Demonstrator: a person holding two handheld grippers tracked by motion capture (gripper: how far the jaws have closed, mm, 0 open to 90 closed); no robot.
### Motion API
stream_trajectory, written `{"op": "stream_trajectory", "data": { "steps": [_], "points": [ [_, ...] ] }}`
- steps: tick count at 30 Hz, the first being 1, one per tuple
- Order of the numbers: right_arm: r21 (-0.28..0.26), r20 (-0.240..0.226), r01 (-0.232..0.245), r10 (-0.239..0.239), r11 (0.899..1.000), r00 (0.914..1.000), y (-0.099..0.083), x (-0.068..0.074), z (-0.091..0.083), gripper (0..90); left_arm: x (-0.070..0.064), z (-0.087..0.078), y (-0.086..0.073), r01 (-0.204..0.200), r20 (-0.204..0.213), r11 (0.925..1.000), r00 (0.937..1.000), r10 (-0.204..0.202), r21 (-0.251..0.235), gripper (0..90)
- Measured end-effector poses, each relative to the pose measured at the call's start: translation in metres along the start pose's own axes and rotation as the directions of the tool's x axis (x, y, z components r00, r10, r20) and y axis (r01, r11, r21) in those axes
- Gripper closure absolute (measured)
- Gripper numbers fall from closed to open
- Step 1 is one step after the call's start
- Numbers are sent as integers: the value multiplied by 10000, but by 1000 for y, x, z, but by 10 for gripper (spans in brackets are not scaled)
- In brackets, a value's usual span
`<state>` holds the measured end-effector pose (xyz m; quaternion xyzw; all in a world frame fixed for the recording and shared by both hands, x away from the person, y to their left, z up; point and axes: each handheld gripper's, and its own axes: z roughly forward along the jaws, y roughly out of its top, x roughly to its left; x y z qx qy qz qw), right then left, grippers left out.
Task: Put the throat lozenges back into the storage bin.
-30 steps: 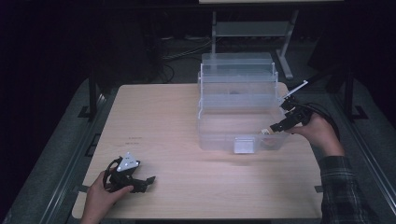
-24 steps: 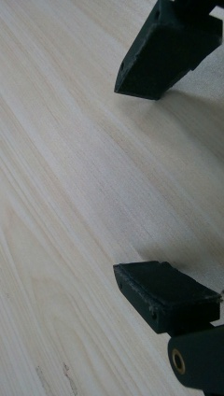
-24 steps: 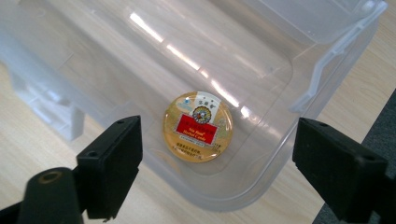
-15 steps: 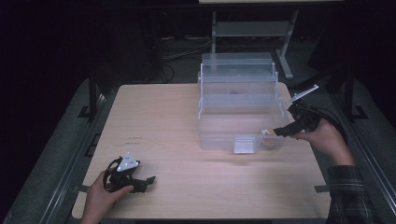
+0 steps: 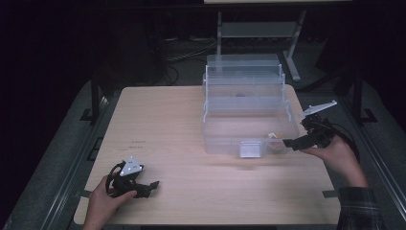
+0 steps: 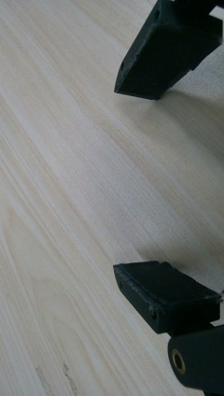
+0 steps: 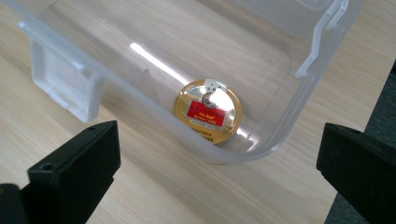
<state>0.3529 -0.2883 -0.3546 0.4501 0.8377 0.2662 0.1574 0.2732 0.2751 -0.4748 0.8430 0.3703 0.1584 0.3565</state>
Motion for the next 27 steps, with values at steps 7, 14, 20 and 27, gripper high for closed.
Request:
{"op": "stream_trajectory", "data": {
  "steps": [7,14,20,27],
  "points": [
    [-345,8,-142,143,9993,9999,-17,5,0,0,0,0,0,-16,-6,10000,10000,16,-1,107],
    [-523,-111,-261,255,9983,9996,-38,11,7,0,0,0,0,-3,3,10000,10000,3,-1,107],
    [-700,-151,-320,310,9970,9994,-55,16,12,0,0,0,0,-2,2,10000,10000,2,-2,107],
    [-1084,-166,-462,446,9930,9989,-73,21,15,0,0,0,0,-2,-5,10000,10000,2,-26,107]
  ]
}}
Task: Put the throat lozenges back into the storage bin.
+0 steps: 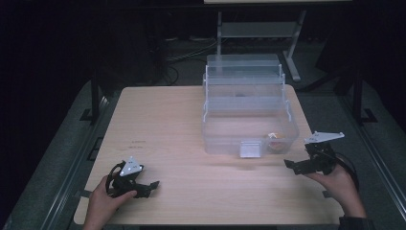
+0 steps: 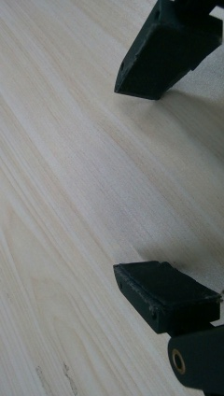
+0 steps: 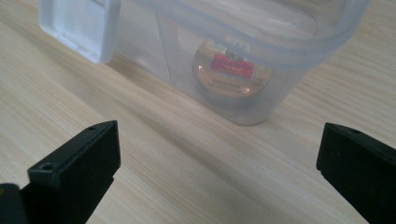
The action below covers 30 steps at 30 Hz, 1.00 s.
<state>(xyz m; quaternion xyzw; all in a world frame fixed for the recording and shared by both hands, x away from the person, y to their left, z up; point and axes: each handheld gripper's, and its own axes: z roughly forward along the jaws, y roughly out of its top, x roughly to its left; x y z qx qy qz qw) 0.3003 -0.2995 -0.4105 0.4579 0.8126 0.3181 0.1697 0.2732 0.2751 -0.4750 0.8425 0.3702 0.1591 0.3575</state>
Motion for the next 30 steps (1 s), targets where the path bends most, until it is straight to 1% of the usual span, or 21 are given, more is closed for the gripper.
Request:
{"op": "stream_trajectory", "data": {
  "steps": [10,12,20,24,30],
  "points": [
    [-336,56,-226,228,9992,9997,-27,8,4,0,0,0,0,-9,-1,10000,10000,9,23,107],
    [-359,-33,-303,302,9989,9995,-32,9,5,0,0,0,0,-7,5,10000,10000,7,21,107],
    [-597,120,-167,174,9981,9998,-46,17,12,0,0,0,0,-35,0,10000,10000,35,25,107],
    [-698,187,-115,129,9975,9997,-54,18,15,0,0,0,0,-39,-3,10000,10000,39,27,107],
    [-711,193,-131,145,9974,9997,-62,20,22,0,0,0,0,-37,-3,10000,10000,37,29,107]
  ]
}}
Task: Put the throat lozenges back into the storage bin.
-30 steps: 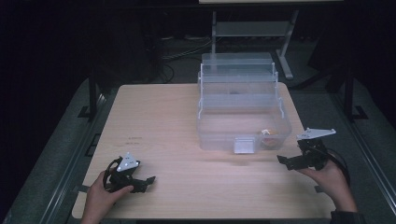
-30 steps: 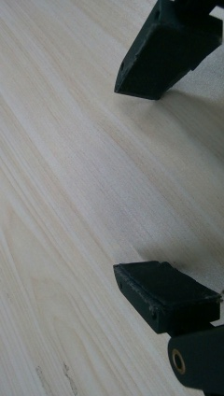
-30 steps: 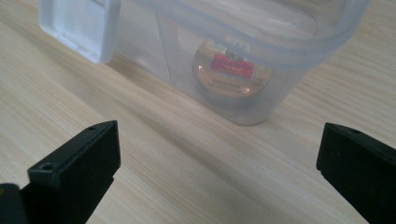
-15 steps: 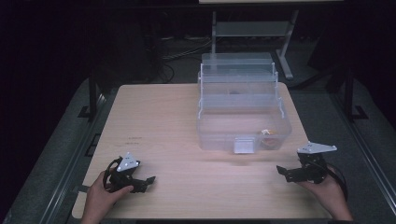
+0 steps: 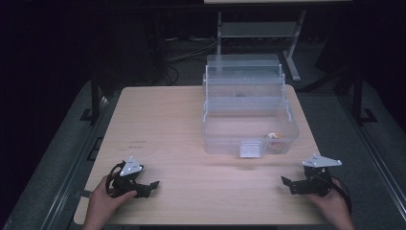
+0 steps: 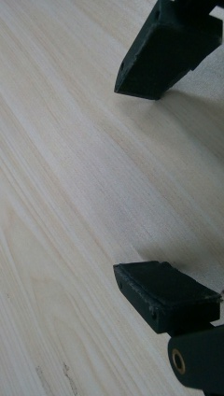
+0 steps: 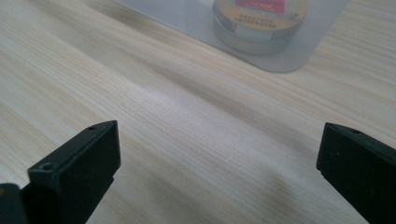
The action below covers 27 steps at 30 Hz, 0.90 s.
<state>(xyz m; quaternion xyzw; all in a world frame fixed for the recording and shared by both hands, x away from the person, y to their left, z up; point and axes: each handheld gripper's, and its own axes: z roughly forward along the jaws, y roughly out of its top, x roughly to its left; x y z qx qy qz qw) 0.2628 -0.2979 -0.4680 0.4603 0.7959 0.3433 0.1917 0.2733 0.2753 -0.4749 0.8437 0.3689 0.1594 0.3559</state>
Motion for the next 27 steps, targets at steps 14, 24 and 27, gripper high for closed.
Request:
{"op": "stream_trajectory", "data": {
  "steps": [14,24,27],
  "points": [
    [271,153,194,-198,9994,9997,-8,2,12,0,0,0,0,1,3,10000,10000,-1,-2,107],
    [346,-117,-79,83,9994,9999,-8,-1,14,0,0,0,0,3,1,10000,10000,-3,-1,107],
    [346,-124,-79,83,9994,9999,-8,-1,14,0,0,0,0,3,1,10000,10000,-3,-1,107]
  ]
}}
